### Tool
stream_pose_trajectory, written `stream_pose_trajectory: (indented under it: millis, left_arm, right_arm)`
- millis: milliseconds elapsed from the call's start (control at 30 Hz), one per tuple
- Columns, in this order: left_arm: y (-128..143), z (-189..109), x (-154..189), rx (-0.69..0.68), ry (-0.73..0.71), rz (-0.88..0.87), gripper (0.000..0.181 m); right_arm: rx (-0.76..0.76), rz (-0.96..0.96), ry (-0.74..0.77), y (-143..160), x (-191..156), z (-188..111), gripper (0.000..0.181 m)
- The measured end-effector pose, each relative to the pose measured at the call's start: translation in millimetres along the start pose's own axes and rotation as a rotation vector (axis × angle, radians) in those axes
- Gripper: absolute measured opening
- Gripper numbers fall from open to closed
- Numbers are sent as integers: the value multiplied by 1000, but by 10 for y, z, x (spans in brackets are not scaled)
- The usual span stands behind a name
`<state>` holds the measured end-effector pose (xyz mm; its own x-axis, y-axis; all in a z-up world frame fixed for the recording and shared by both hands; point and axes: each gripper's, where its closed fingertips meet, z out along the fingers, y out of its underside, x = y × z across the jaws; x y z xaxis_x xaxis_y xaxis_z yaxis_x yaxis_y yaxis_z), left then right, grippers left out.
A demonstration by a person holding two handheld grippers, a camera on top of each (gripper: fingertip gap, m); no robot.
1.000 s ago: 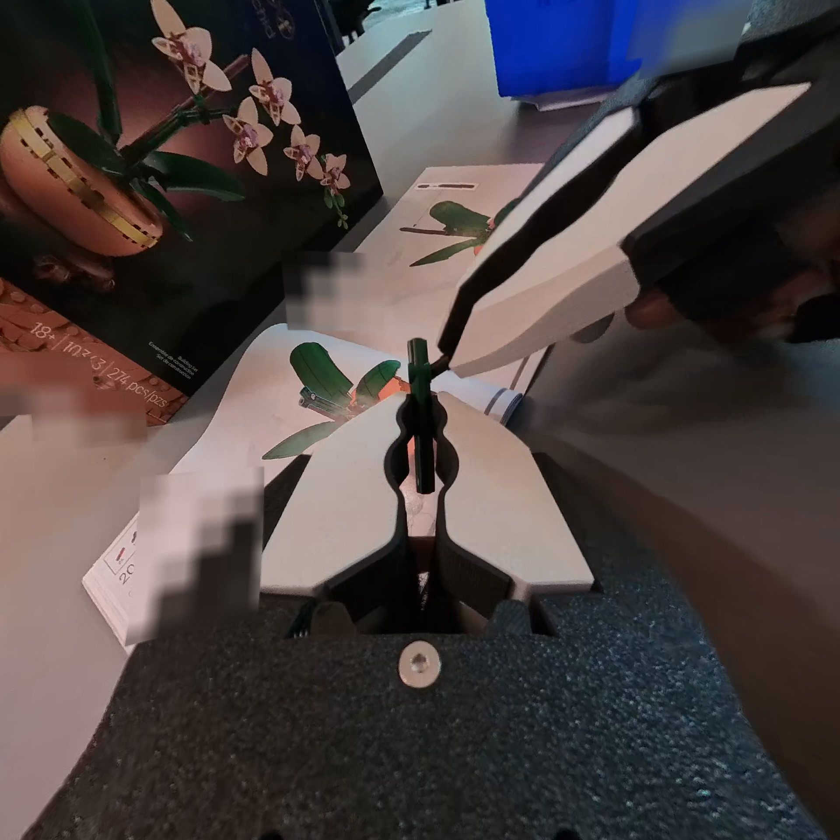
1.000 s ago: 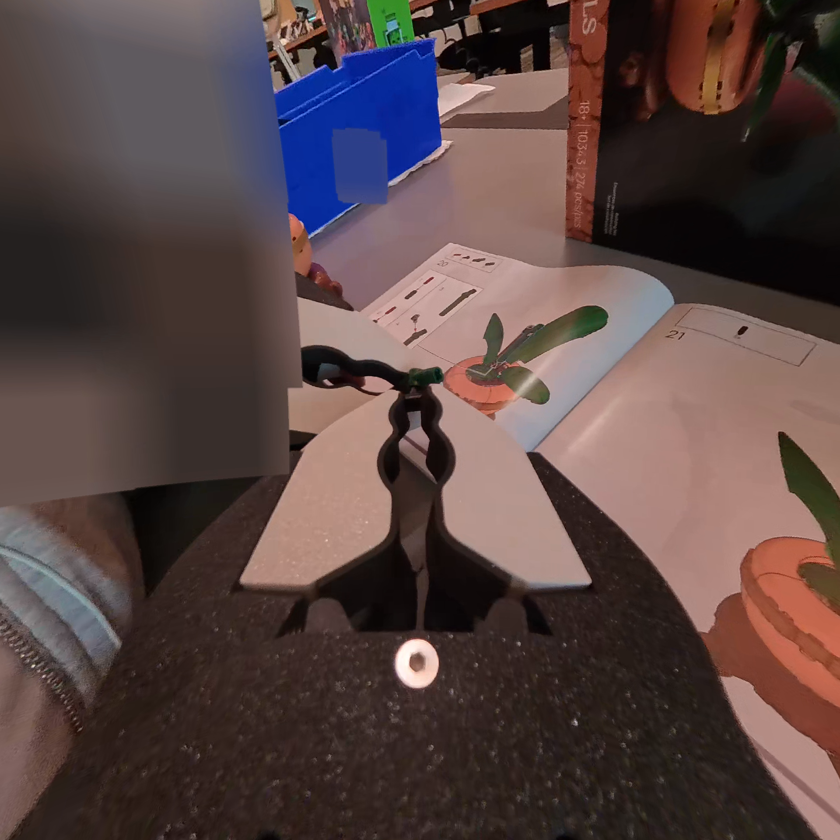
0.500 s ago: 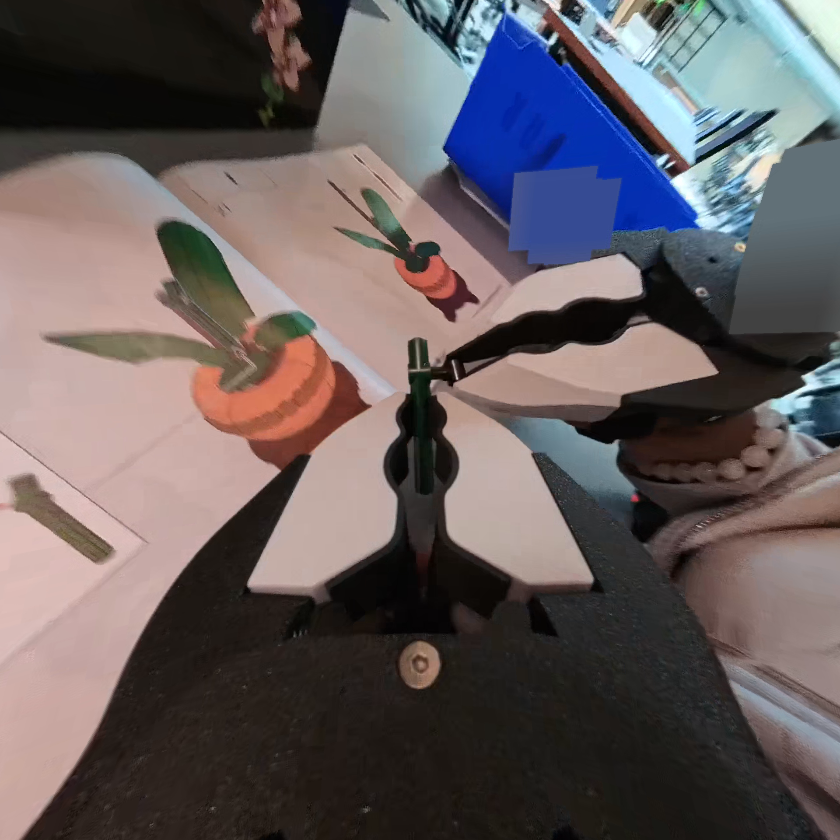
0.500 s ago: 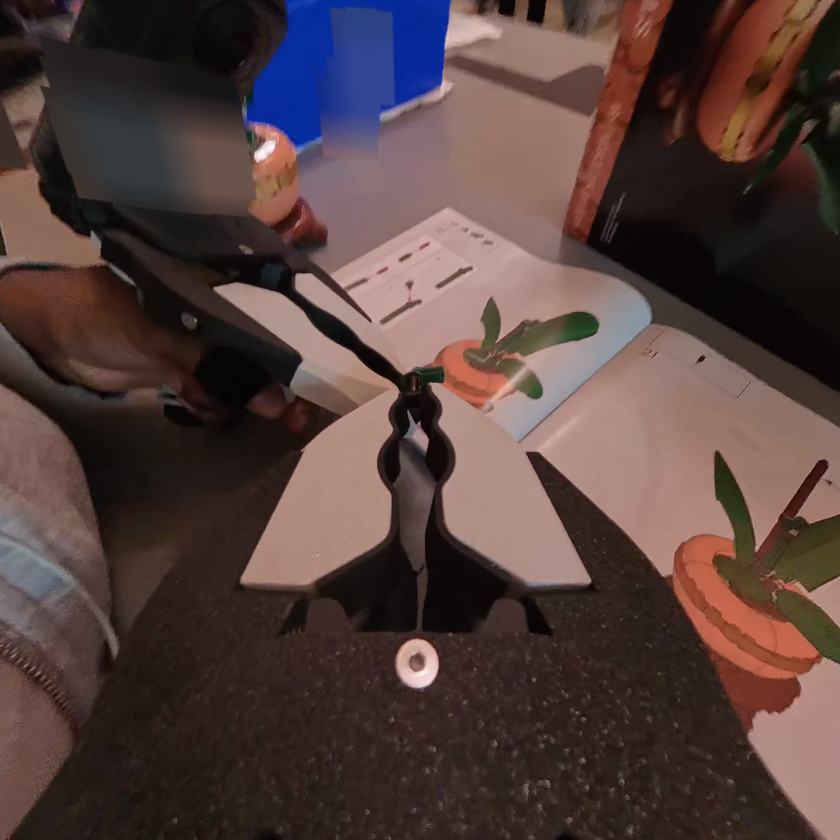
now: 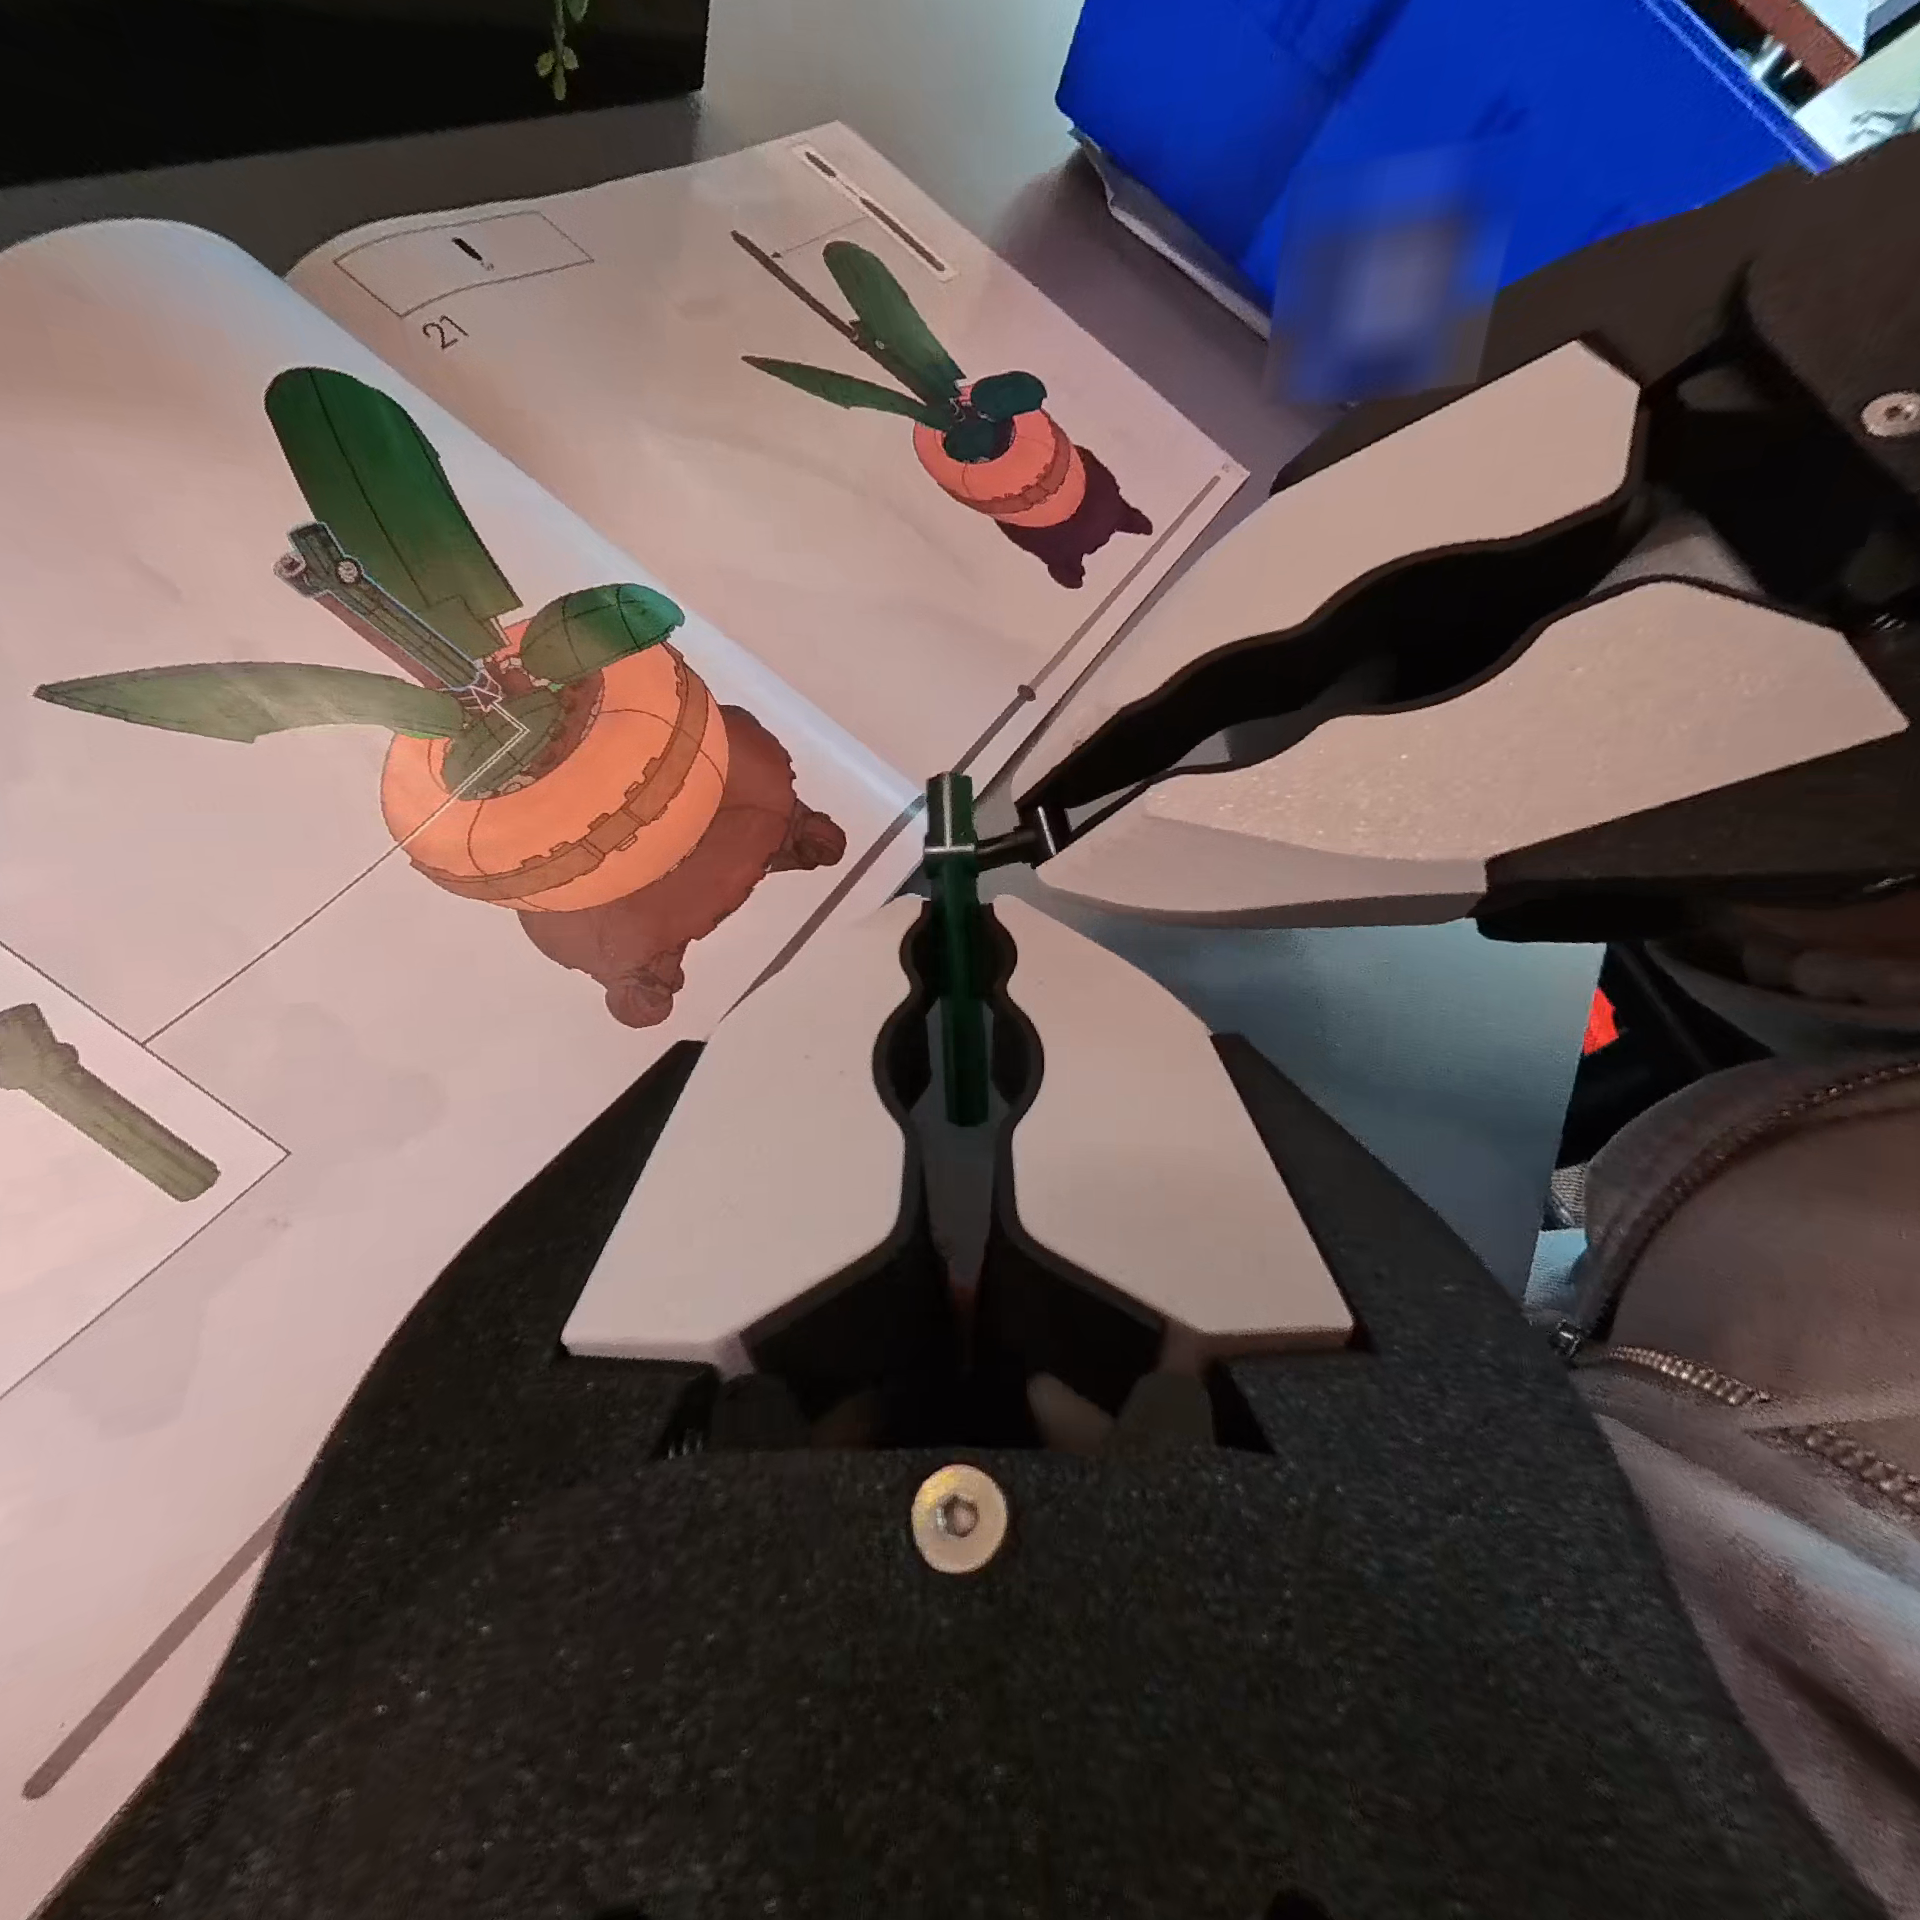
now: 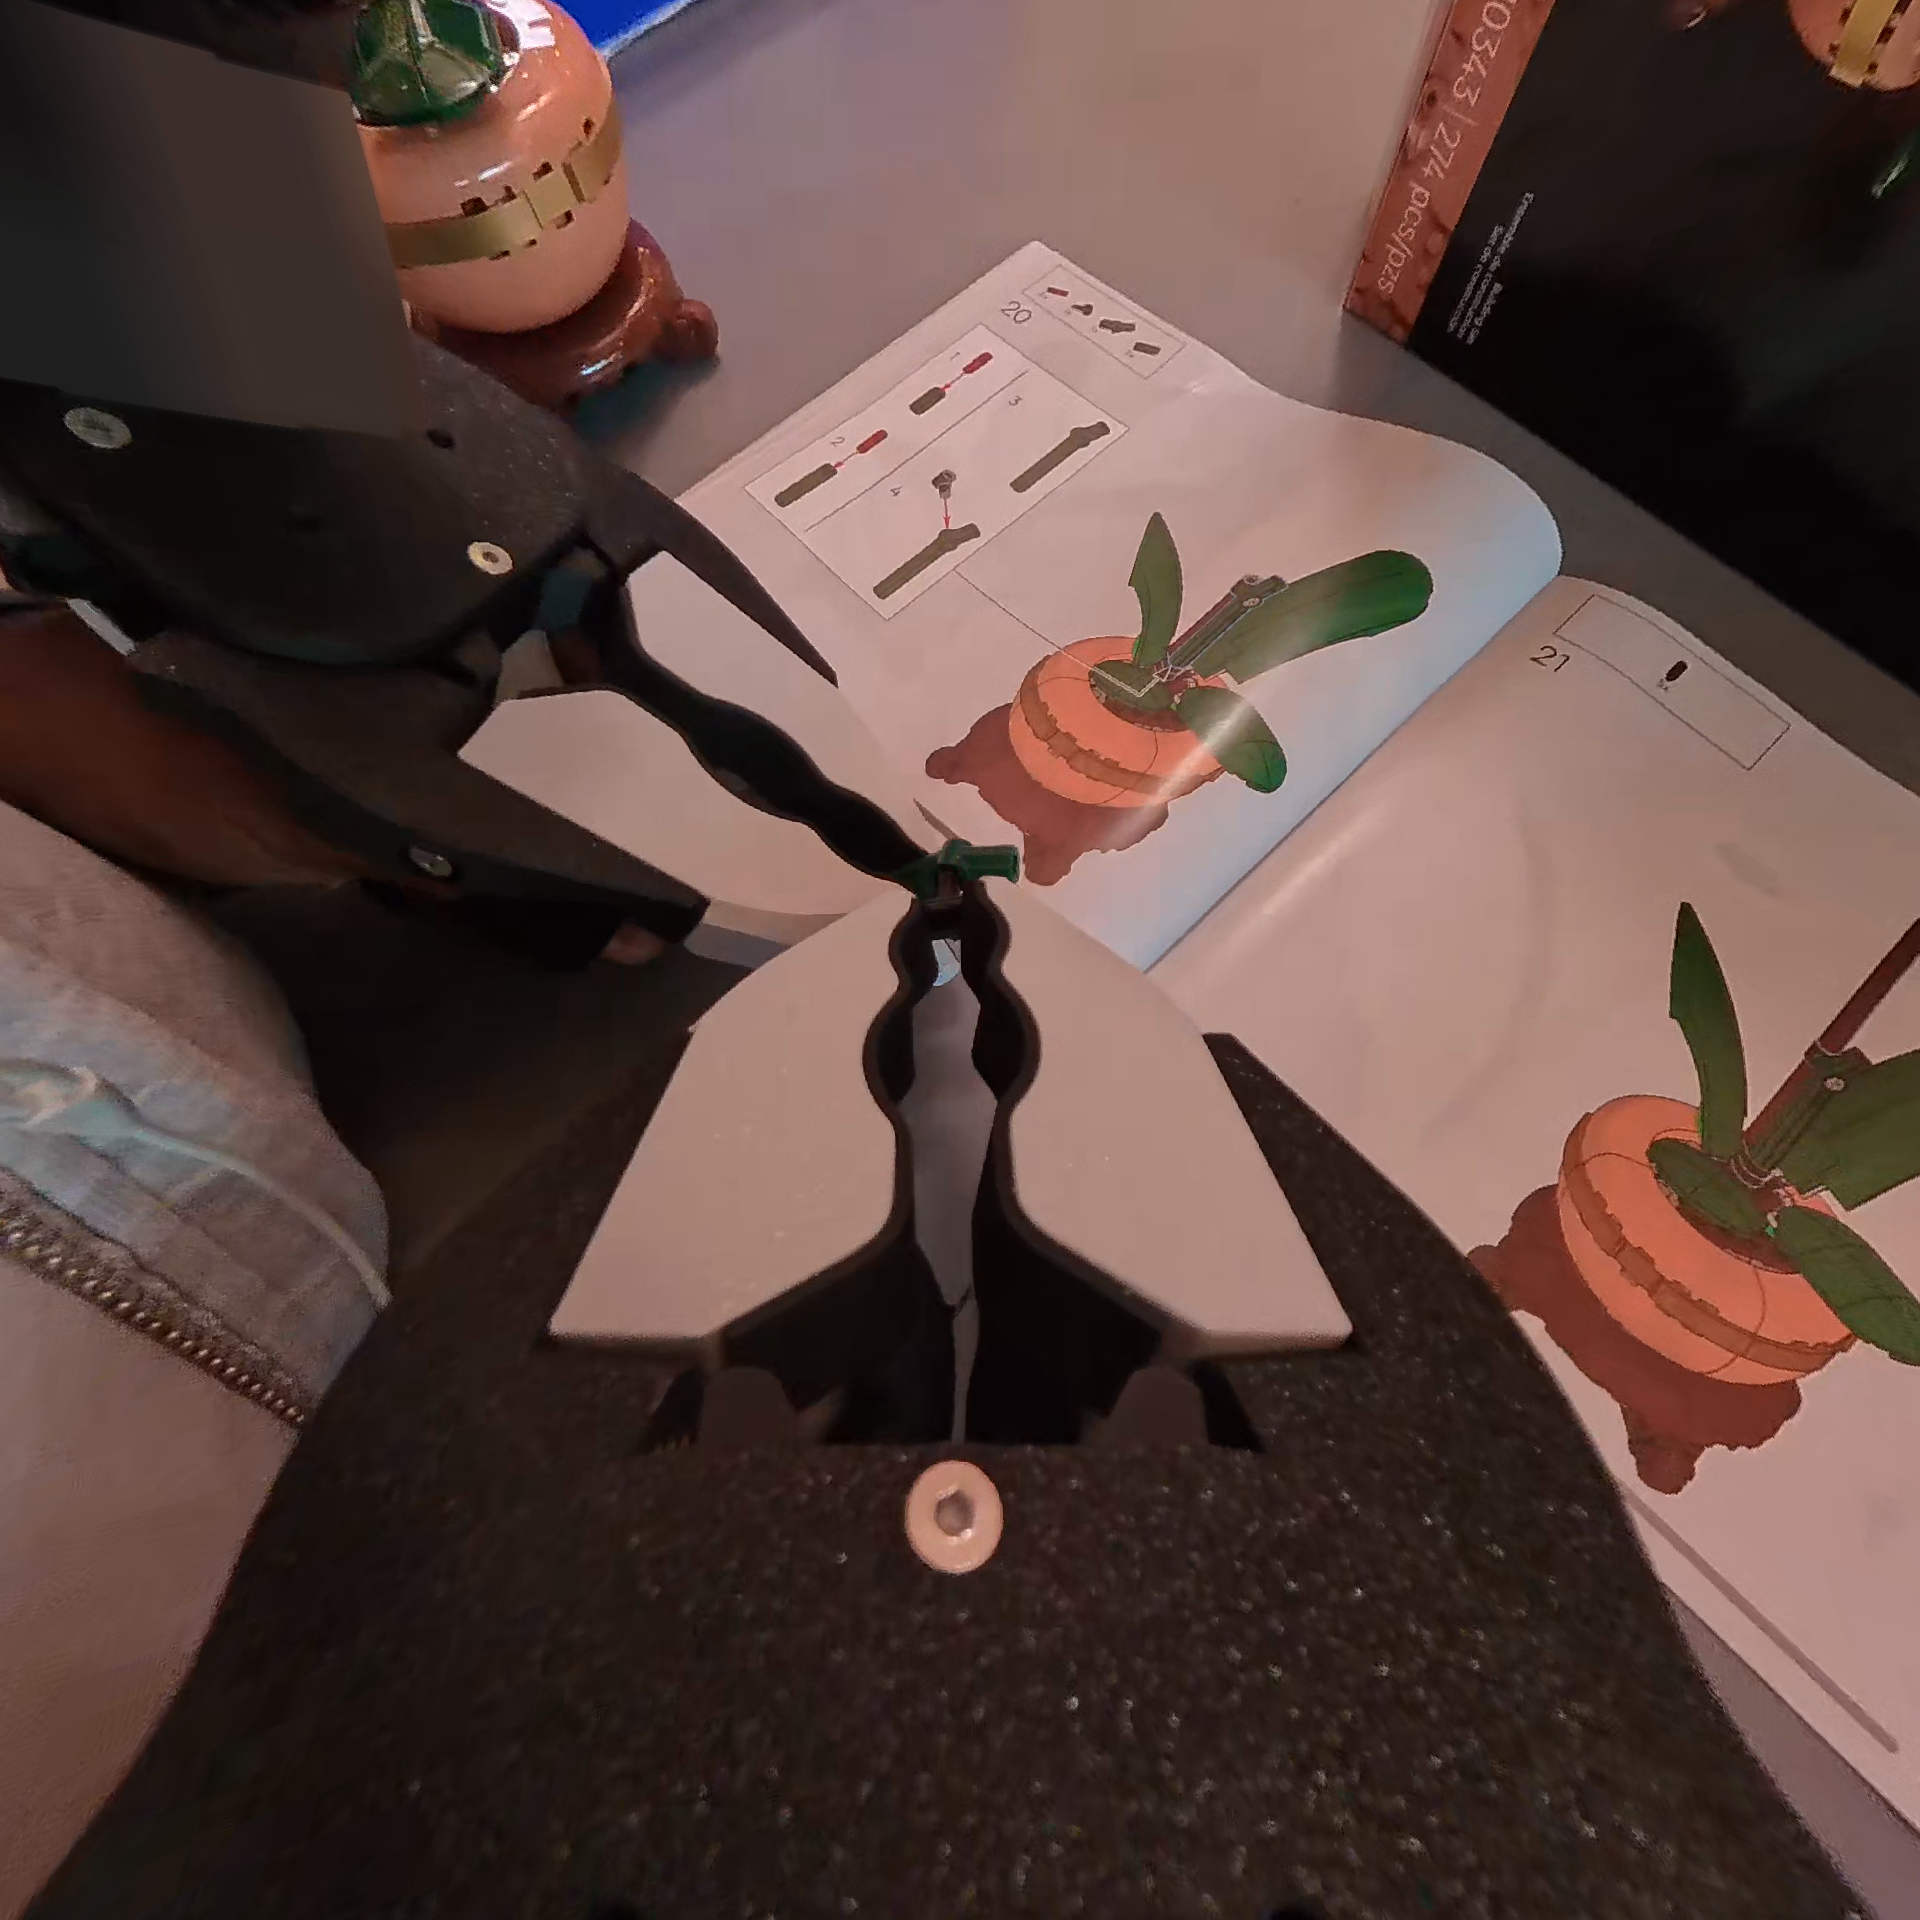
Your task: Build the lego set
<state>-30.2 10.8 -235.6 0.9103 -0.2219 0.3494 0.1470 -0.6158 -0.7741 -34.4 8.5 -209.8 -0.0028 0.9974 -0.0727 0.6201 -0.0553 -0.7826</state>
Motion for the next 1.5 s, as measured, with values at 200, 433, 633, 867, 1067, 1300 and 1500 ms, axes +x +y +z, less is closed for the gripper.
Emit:
stream_pose_trajectory:
  millis: [200,433,633,867,1067,1300,1500]
  left_arm:
    - [27,16,22,-13,6,-2,6]
    - [39,28,-8,-22,-1,-31,6]
    - [31,36,-35,-20,59,-145,6]
    - [57,54,-19,-44,76,-151,5]
    - [80,67,-21,-61,38,-105,6]
    - [106,90,-39,-85,51,-149,6]
    - [112,98,-40,-91,53,-155,6]
  right_arm:
    - [-4,-13,26,28,-6,4,6]
    - [-21,-92,91,24,15,34,5]
    - [-30,-146,147,2,40,72,5]
    - [-41,-150,140,16,28,86,6]
    - [-63,-138,125,56,34,84,5]
    - [-112,-182,160,105,68,111,5]
    - [-149,-223,171,104,73,117,5]
